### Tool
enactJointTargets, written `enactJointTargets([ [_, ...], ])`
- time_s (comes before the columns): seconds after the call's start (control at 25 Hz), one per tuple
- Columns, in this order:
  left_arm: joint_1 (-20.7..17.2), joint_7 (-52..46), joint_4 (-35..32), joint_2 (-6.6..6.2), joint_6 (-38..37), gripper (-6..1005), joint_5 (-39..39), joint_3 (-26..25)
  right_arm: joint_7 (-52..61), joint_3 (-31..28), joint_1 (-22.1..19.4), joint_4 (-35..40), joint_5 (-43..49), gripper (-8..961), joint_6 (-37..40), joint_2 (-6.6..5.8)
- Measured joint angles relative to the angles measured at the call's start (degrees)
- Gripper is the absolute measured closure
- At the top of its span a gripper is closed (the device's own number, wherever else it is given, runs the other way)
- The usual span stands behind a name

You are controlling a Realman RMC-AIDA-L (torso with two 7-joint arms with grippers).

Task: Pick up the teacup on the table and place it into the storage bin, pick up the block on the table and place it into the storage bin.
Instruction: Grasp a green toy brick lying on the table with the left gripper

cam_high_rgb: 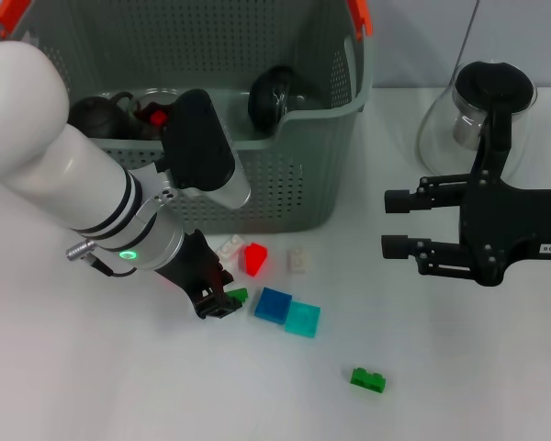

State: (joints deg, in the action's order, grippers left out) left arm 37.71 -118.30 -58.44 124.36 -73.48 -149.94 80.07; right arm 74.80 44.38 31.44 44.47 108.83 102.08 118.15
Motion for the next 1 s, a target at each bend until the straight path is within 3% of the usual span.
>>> enactJointTargets([
  [1.0, 0.4, 0.0, 1.5, 0.00, 2.1, 656, -0.1, 1.8, 0.1, 0.0, -0.1, -0.3, 0.0, 418, 0.0, -0.14],
])
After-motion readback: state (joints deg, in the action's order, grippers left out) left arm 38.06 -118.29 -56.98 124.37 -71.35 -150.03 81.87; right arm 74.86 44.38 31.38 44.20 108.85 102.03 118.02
